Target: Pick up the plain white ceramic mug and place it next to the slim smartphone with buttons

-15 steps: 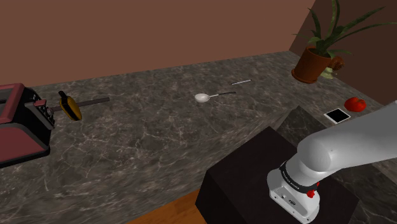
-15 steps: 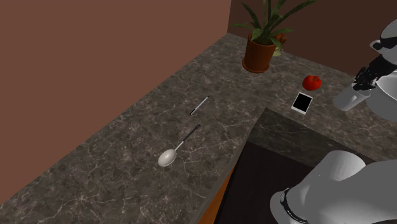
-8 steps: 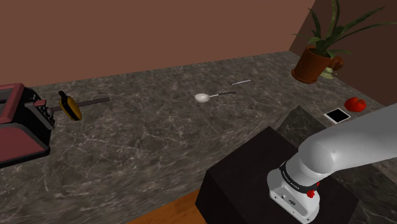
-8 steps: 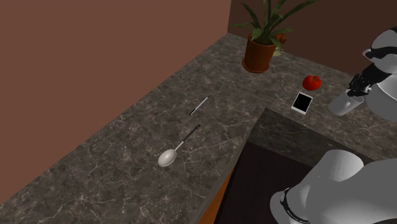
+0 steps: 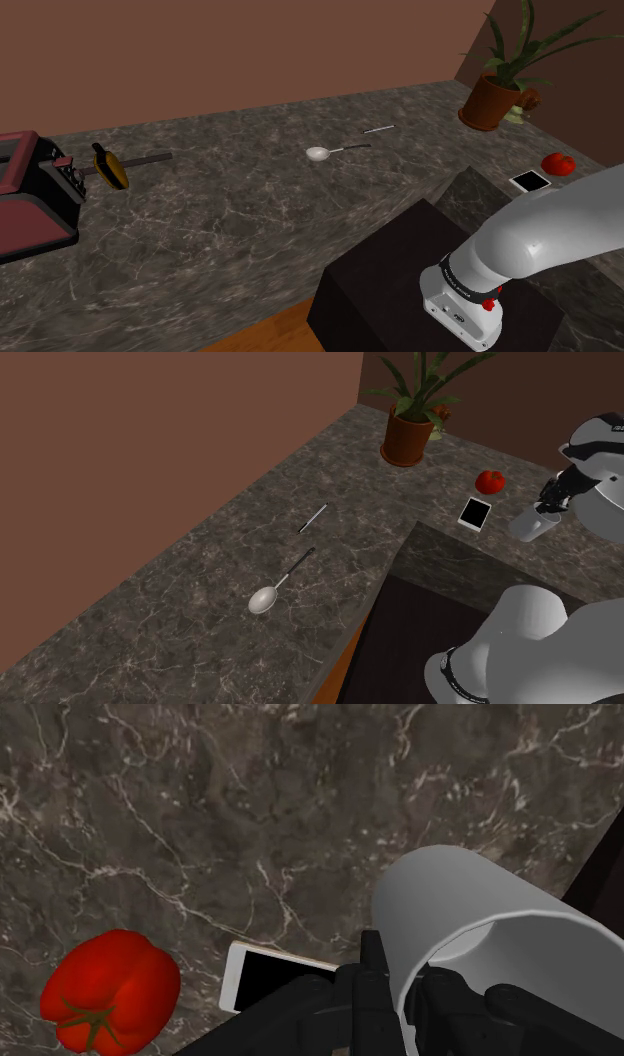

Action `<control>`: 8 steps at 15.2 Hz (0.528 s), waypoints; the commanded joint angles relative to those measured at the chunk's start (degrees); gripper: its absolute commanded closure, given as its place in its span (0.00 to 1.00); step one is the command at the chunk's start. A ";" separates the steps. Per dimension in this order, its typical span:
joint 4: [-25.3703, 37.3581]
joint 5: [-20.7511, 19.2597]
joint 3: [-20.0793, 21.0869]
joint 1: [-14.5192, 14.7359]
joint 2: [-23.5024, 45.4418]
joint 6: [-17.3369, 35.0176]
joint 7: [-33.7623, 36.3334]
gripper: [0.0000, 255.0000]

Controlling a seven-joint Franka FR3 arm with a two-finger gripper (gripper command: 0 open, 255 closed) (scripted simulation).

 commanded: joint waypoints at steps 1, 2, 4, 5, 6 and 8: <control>-0.87 -0.76 -2.13 1.90 -0.55 1.55 0.33 1.00; -1.21 -1.19 -3.13 2.79 -0.88 2.22 0.53 1.00; -1.94 -2.22 -5.35 4.79 -1.68 3.70 1.03 1.00; -1.94 -2.24 -5.34 4.79 -1.70 3.69 1.05 1.00; -1.94 -2.25 -5.34 4.78 -1.70 3.69 1.05 1.00; -1.94 -2.25 -5.34 4.78 -1.70 3.69 1.05 1.00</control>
